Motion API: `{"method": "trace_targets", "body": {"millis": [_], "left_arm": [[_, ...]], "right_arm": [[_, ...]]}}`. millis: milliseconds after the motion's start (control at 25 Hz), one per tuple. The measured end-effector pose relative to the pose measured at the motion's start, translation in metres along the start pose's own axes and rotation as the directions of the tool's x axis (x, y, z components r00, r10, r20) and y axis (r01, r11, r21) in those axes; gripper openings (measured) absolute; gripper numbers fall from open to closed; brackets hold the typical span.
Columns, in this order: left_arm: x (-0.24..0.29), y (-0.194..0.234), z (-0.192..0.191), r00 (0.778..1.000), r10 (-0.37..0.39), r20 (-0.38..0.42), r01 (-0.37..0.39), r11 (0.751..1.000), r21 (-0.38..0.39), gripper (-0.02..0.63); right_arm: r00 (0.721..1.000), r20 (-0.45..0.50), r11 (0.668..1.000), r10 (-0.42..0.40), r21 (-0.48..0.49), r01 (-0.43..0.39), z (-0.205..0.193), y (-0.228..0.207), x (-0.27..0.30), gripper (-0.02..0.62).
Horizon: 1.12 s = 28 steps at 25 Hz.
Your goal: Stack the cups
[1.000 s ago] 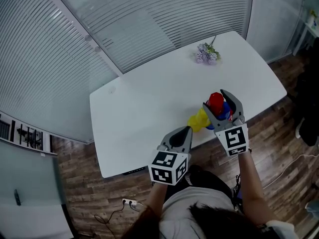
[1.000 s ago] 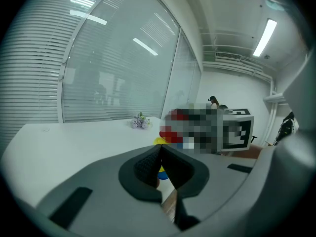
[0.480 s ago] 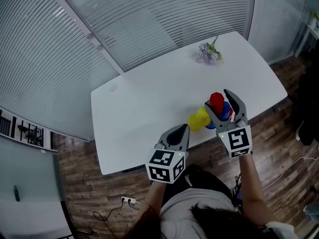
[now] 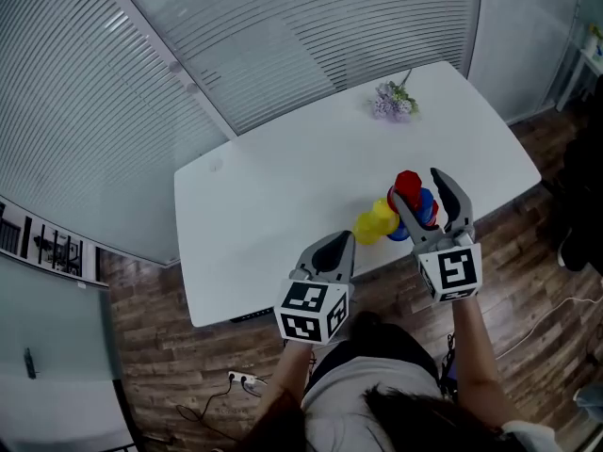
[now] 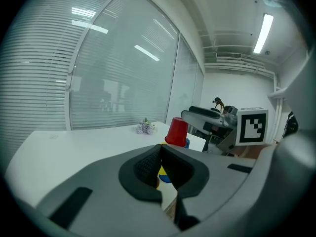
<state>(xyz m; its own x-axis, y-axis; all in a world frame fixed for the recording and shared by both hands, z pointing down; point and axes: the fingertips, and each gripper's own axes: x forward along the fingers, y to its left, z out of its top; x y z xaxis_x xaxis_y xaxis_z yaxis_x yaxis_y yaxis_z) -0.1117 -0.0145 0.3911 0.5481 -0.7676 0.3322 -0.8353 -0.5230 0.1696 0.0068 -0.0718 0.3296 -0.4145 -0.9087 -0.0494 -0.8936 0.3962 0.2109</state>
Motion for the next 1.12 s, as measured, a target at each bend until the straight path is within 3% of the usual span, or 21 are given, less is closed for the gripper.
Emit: {"method": "trace_targets", "body": {"millis": [720, 1120], "left_arm": [[-0.059, -0.038, 0.004, 0.993, -0.024, 0.112, 0.013, 0.995, 0.095, 0.018], [-0.106, -0.061, 0.005, 0.986, -0.012, 0.167, -0.009, 0.993, 0.121, 0.018]], "right_arm": [[0.987, -0.076, 0.984, -0.141, 0.100, 0.148, 0.006, 0.017, -0.097, 0.062], [0.987, -0.085, 0.986, -0.133, 0.086, 0.141, 0.024, 0.047, -0.142, 0.034]]}}
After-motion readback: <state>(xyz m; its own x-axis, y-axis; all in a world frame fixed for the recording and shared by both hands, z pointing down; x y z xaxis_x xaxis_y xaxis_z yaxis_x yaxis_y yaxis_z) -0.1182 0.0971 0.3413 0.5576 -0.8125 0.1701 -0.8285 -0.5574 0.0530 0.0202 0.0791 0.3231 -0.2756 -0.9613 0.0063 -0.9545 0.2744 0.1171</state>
